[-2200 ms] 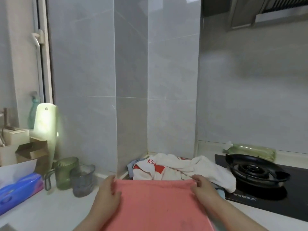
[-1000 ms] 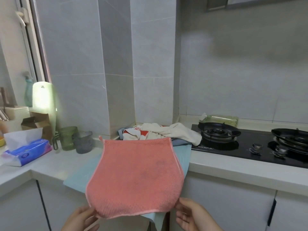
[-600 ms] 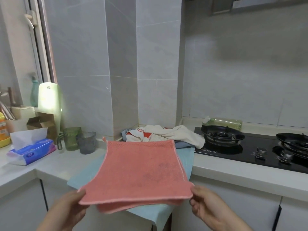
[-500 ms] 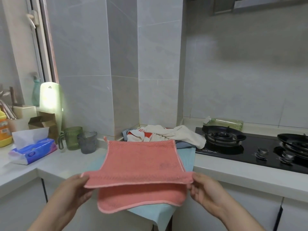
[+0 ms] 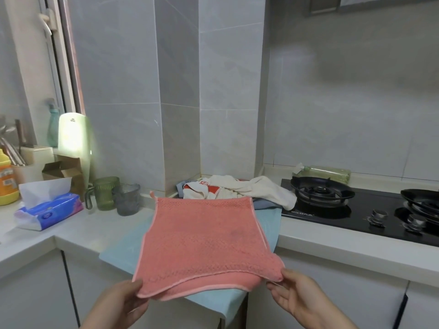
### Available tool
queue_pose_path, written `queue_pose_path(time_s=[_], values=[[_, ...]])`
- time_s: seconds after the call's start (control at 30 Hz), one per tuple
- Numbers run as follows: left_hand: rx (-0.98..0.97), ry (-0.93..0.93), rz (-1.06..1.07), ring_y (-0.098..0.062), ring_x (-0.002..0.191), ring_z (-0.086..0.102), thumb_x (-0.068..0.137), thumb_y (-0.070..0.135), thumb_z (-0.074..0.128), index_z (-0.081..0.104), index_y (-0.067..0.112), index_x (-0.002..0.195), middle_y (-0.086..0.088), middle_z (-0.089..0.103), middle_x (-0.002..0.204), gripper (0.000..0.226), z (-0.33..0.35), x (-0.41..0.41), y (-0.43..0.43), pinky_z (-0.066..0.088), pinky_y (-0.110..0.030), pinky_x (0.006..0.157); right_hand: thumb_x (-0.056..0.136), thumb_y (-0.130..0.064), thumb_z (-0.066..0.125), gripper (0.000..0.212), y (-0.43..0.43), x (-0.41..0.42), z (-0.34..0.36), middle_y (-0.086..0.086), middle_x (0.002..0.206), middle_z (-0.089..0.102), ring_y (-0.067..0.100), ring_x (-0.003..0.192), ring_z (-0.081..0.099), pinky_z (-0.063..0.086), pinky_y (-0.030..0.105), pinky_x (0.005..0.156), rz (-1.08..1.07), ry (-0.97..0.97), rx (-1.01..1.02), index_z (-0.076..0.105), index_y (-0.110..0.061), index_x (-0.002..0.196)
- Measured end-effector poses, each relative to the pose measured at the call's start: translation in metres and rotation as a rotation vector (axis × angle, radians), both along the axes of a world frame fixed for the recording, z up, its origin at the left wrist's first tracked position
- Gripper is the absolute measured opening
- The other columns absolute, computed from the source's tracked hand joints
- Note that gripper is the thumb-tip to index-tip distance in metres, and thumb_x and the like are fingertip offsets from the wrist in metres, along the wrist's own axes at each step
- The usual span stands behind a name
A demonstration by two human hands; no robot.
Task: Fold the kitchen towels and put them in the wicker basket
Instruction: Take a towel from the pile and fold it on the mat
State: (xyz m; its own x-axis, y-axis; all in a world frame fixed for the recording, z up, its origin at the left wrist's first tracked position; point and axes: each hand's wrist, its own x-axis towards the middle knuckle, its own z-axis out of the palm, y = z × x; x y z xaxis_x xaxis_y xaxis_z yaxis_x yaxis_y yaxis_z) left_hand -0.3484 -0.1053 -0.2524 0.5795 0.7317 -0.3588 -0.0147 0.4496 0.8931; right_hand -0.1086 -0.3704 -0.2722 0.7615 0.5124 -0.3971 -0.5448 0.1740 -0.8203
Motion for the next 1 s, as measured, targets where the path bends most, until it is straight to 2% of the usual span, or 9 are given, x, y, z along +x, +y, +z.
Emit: queue_pose_path(time_s=[0.1, 0.2, 0.27, 0.43, 0.53, 0.6, 0.7, 0.8, 1.0], values=[[-0.017, -0.024, 0.025, -0.028, 0.080, 0.059, 0.094, 0.001, 0.054, 0.055, 0.001, 0.085, -0.015, 0.065, 0.089, 0.009, -0.001, -0.002, -0.002, 0.048, -0.047, 0.086, 0.100, -0.014, 0.046, 0.016, 0.000, -0.005, -0.007, 0.021, 0.095, 0.067, 0.033, 0.086, 0.062, 0.055, 0.033, 0.058, -0.009, 0.030, -0.004, 0.058, -0.004, 0.102], [-0.064, -0.071, 0.018, -0.032, 0.080, 0.058, 0.095, 0.002, 0.050, 0.052, 0.001, 0.085, -0.017, 0.064, 0.089, 0.011, 0.001, -0.001, -0.008, 0.047, -0.043, 0.072, 0.100, -0.015, 0.047, 0.020, 0.002, -0.010, -0.010, 0.022, 0.107, 0.066, 0.037, 0.100, 0.059, 0.051, 0.041, 0.072, 0.038, 0.087, 0.006, 0.059, -0.001, 0.108], [-0.104, -0.112, 0.016, -0.030, 0.078, 0.058, 0.096, 0.004, 0.048, 0.052, 0.005, 0.084, -0.016, 0.063, 0.090, 0.012, 0.003, 0.000, -0.012, 0.046, -0.040, 0.069, 0.099, -0.018, 0.049, 0.027, 0.004, -0.014, -0.009, 0.022, 0.105, 0.070, 0.037, 0.103, 0.060, 0.050, 0.044, 0.077, 0.084, 0.123, 0.036, 0.061, 0.001, 0.114], [-0.097, -0.154, 0.058, -0.025, 0.070, 0.057, 0.097, 0.006, 0.050, 0.050, 0.009, 0.078, -0.013, 0.063, 0.080, 0.020, 0.006, -0.003, -0.007, 0.047, -0.034, 0.062, 0.094, -0.025, 0.057, 0.031, 0.007, -0.023, -0.004, 0.022, 0.107, 0.071, 0.034, 0.104, 0.064, 0.053, 0.042, 0.076, 0.125, 0.181, 0.118, 0.060, -0.009, 0.121], [-0.049, -0.191, 0.083, -0.018, 0.050, 0.063, 0.097, 0.004, 0.049, 0.051, 0.007, 0.079, -0.008, 0.066, 0.057, 0.019, 0.012, -0.004, -0.006, 0.054, -0.025, 0.044, 0.080, -0.024, 0.065, 0.041, 0.009, -0.027, 0.003, 0.020, 0.094, 0.072, 0.032, 0.091, 0.063, 0.050, 0.038, 0.075, 0.131, 0.185, 0.151, 0.061, -0.005, 0.116], [-0.032, -0.234, 0.088, -0.012, 0.042, 0.062, 0.098, 0.003, 0.046, 0.053, 0.006, 0.081, -0.004, 0.065, 0.052, 0.018, 0.020, -0.005, -0.006, 0.052, -0.020, 0.040, 0.073, -0.023, 0.066, 0.041, 0.010, -0.027, 0.011, 0.019, 0.087, 0.071, 0.031, 0.084, 0.061, 0.049, 0.038, 0.075, 0.125, 0.172, 0.166, 0.063, -0.002, 0.108], [0.014, -0.251, 0.082, -0.015, 0.056, 0.061, 0.098, 0.004, 0.047, 0.055, 0.006, 0.085, -0.004, 0.066, 0.060, 0.016, 0.029, -0.003, -0.005, 0.055, -0.021, 0.046, 0.077, -0.021, 0.066, 0.030, 0.010, -0.027, 0.018, 0.017, 0.080, 0.070, 0.029, 0.076, 0.062, 0.048, 0.036, 0.070, 0.105, 0.161, 0.141, 0.064, -0.001, 0.099], [0.062, -0.230, 0.083, -0.020, 0.072, 0.055, 0.098, 0.004, 0.049, 0.056, 0.004, 0.089, -0.011, 0.062, 0.080, 0.010, 0.036, -0.003, -0.001, 0.051, -0.030, 0.061, 0.088, -0.022, 0.065, 0.019, 0.007, -0.026, 0.028, 0.011, 0.067, 0.064, 0.021, 0.052, 0.058, 0.046, 0.027, 0.052, 0.128, 0.047, -0.051, 0.064, -0.004, 0.091], [0.171, -0.082, 0.092, -0.023, 0.072, 0.059, 0.093, -0.004, 0.055, 0.059, -0.005, 0.093, -0.019, 0.065, 0.084, 0.004, 0.040, -0.005, 0.009, 0.055, -0.023, 0.047, 0.093, -0.008, 0.058, 0.012, -0.008, -0.012, 0.053, 0.006, 0.055, 0.049, 0.013, 0.042, 0.046, 0.041, 0.020, 0.042, 0.160, -0.249, -0.285, 0.059, -0.006, 0.082]])
